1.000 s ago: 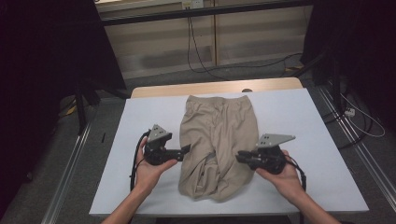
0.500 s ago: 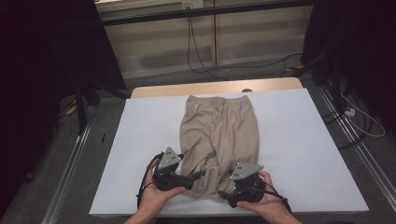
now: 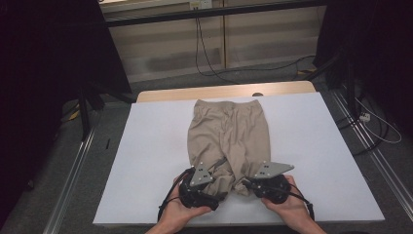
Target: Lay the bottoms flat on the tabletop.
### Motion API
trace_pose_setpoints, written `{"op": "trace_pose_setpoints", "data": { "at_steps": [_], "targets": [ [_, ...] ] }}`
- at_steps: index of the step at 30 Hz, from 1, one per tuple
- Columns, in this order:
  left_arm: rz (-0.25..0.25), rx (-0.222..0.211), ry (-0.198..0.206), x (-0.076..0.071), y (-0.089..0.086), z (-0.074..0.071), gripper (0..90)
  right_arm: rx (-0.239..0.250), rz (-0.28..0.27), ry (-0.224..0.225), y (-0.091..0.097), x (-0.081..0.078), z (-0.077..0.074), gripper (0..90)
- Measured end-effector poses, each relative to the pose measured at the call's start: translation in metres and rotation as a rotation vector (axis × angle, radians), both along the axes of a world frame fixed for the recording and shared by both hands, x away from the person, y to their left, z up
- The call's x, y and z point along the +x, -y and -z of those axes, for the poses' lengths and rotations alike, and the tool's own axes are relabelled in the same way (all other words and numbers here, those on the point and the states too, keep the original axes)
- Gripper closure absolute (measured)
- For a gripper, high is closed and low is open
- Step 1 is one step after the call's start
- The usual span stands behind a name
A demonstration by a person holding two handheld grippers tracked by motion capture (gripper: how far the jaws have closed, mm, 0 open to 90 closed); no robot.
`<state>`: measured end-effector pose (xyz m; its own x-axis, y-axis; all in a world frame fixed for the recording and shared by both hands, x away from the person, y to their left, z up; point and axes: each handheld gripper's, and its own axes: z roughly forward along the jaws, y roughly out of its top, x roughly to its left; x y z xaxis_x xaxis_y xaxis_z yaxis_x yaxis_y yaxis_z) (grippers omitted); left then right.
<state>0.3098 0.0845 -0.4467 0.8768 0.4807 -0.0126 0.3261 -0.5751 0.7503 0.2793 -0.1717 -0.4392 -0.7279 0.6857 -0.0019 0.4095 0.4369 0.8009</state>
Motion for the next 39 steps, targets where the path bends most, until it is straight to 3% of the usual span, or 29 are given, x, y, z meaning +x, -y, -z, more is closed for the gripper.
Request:
{"op": "trace_pose_setpoints", "data": {
  "at_steps": [1,3,5,8,12,15,17,18,21,23,26,29,32,33,35,36,37,39],
  "targets": [
    [-0.005,0.008,0.001,0.002,-0.003,0.0,38.4,0.005,0.017,0.011,0.006,0.0,-0.003,85.2],
    [-0.026,-0.031,-0.04,0.008,-0.01,-0.002,61.6,0.009,0.055,0.045,0.019,0.002,-0.009,85.3],
    [-0.054,-0.061,-0.04,0.013,-0.018,-0.005,79.8,0.009,0.103,0.066,0.032,0.006,-0.013,85.5],
    [-0.1,-0.1,-0.029,0.02,-0.029,-0.013,84.4,-0.007,0.181,0.108,0.051,0.015,-0.018,85.6],
    [-0.161,-0.144,0.01,0.032,-0.04,-0.021,84.8,0.007,0.266,0.131,0.071,0.033,-0.021,85.4],
    [-0.214,-0.152,0.019,0.045,-0.044,-0.021,85.0,0.007,0.307,0.14,0.076,0.047,-0.02,85.2],
    [-0.239,-0.15,0.011,0.056,-0.047,-0.017,85.0,0.011,0.32,0.129,0.076,0.053,-0.017,79.5],
    [-0.247,-0.142,0.006,0.059,-0.049,-0.015,84.9,0.021,0.315,0.119,0.074,0.054,-0.016,72.0],
    [-0.254,-0.105,-0.007,0.065,-0.05,-0.007,84.1,0.038,0.277,0.148,0.064,0.045,-0.023,57.6],
    [-0.251,-0.081,-0.005,0.066,-0.048,-0.003,83.7,0.067,0.241,0.16,0.054,0.038,-0.03,57.3],
    [-0.237,-0.041,-0.006,0.065,-0.044,0.005,80.7,0.082,0.124,0.112,0.028,0.032,-0.026,60.8],
    [-0.223,-0.024,-0.002,0.064,-0.041,0.009,76.2,0.028,0.035,0.028,0.002,0.033,-0.003,54.8],
    [-0.233,-0.025,-0.005,0.065,-0.041,0.01,67.0,-0.044,0.032,0.004,-0.014,0.038,0.013,36.7],
    [-0.239,-0.022,0.001,0.066,-0.042,0.01,63.5,-0.062,0.039,-0.002,-0.016,0.039,0.018,37.6],
    [-0.246,-0.022,-0.001,0.066,-0.044,0.01,59.7,-0.122,0.054,0.006,-0.016,0.038,0.023,60.6],
    [-0.25,-0.022,-0.001,0.066,-0.044,0.01,56.6,-0.113,0.062,0.007,-0.013,0.038,0.022,73.9],
    [-0.259,-0.027,-0.008,0.067,-0.045,0.01,53.2,-0.093,0.065,0.003,-0.008,0.038,0.018,80.1],
    [-0.267,-0.029,-0.007,0.067,-0.048,0.009,50.5,-0.05,0.088,0.013,0.003,0.038,0.01,82.6]
  ]
}}
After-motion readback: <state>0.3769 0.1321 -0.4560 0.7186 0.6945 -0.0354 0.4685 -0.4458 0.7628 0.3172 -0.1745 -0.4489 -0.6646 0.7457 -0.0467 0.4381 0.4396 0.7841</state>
